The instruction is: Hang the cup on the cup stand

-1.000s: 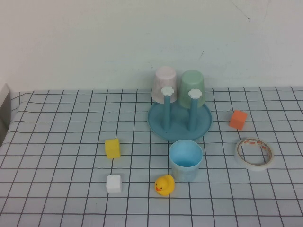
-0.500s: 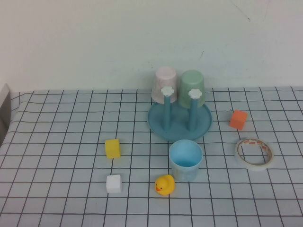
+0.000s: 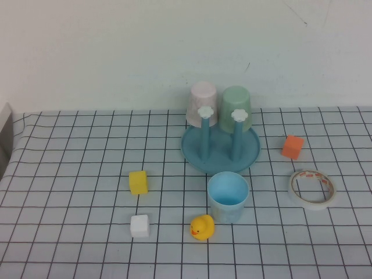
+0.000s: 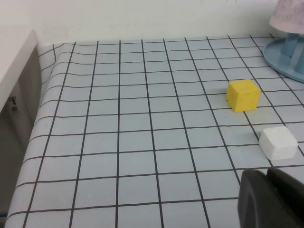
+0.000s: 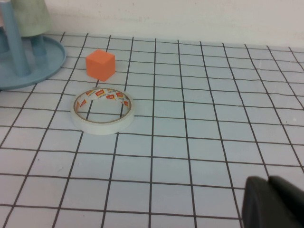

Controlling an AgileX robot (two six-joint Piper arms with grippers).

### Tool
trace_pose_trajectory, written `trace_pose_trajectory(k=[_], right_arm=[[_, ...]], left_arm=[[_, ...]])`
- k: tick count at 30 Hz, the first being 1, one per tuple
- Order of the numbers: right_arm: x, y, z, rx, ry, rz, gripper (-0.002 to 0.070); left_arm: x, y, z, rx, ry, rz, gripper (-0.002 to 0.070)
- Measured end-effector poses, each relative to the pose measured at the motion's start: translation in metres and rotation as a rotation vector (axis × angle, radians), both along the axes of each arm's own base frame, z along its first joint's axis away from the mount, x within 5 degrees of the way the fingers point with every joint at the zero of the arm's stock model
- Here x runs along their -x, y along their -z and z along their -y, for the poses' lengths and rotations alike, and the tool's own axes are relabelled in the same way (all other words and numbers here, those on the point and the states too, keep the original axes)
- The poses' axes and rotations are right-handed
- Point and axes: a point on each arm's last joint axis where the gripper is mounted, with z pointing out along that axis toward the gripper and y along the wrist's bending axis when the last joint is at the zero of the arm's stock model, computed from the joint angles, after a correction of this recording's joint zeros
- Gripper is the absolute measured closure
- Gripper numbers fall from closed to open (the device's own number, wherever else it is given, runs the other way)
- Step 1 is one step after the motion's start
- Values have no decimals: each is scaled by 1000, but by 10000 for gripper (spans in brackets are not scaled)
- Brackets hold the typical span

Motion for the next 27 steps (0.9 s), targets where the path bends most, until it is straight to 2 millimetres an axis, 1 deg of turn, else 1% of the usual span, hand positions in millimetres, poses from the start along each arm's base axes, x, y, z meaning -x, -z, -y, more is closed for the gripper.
trace_pose_trajectory(k=[8,11,13,16,21,25,26,27], right_arm=[[0,-1,0,11,-4,16,678],[-2,-3,0,13,-5,64,678],[-3,-9,0,17,-7,129,678],[-5,-23,0,24,-9,283,678],[-3,-48,-1,32,-13,561,678],[2,-62,-1,37,-15,720,678],[4,-66,-2,39,-16,775,678],[5,-68,-2,40,-16,794,678]], left_arm=[[0,0,-1,-15,-2,6,676],[-1,-3,-1,-18,-6,35,677],[-2,-6,-1,-23,-11,75,677],[-3,-18,-3,-18,-25,204,676],[-2,-42,-5,-6,-55,478,676],[2,-56,-6,7,-72,628,676],[4,-61,-7,13,-80,693,677],[5,-63,-7,15,-83,718,677]])
